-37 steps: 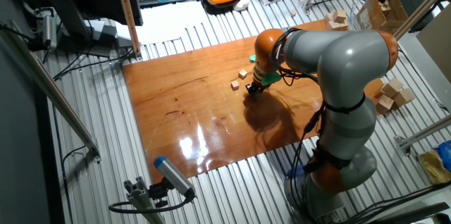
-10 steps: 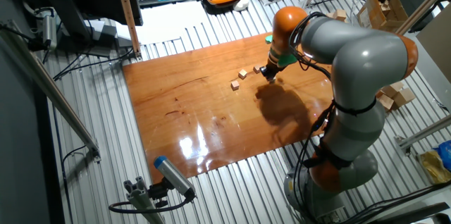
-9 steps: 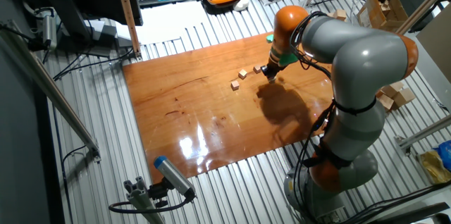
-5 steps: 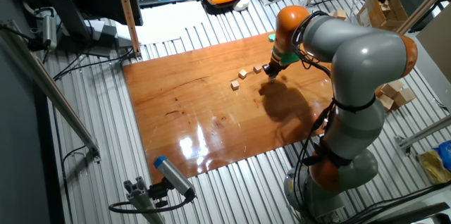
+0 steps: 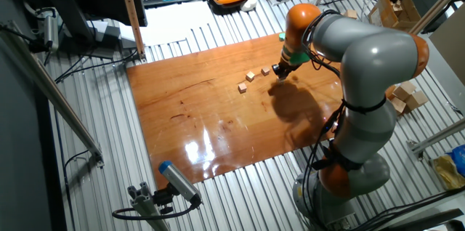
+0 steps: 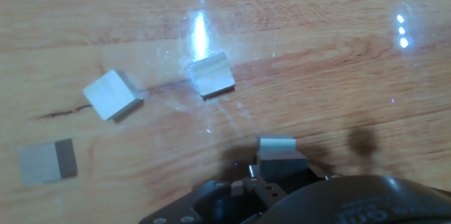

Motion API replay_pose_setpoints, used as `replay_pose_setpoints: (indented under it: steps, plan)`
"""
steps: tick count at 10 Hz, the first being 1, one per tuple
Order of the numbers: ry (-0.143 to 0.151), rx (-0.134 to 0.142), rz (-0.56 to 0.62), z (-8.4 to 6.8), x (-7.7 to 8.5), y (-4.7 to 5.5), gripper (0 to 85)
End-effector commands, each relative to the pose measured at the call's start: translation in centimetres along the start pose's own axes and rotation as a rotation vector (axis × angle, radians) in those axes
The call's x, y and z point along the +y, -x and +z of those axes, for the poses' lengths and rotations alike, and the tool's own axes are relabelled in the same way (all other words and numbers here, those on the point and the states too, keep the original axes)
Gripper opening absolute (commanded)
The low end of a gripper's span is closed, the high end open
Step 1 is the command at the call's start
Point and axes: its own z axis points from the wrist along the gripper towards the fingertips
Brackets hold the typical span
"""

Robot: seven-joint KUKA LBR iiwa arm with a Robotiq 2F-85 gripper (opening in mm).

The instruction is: Stack the blocks in a vertical line of five

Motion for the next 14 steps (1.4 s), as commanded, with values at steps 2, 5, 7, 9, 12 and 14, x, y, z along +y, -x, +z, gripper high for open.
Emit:
replay_pose_setpoints:
  steps: [2, 5, 7, 9, 12, 14]
  plan:
    - [0.000, 0.011, 0.024, 0.1, -0.2, 0.1, 0.0]
    - [0.006, 0.014, 0.032, 0.7, -0.3, 0.5, 0.0]
    - [0.003, 0.012, 0.012, 0.9, -0.4, 0.7, 0.0]
    - [0.000, 0.011, 0.007, 1.2, -0.4, 0.8, 0.0]
    - [0.002, 0.011, 0.007, 1.5, -0.5, 0.9, 0.0]
    - [0.002, 0.012, 0.005, 1.6, -0.5, 0.9, 0.0]
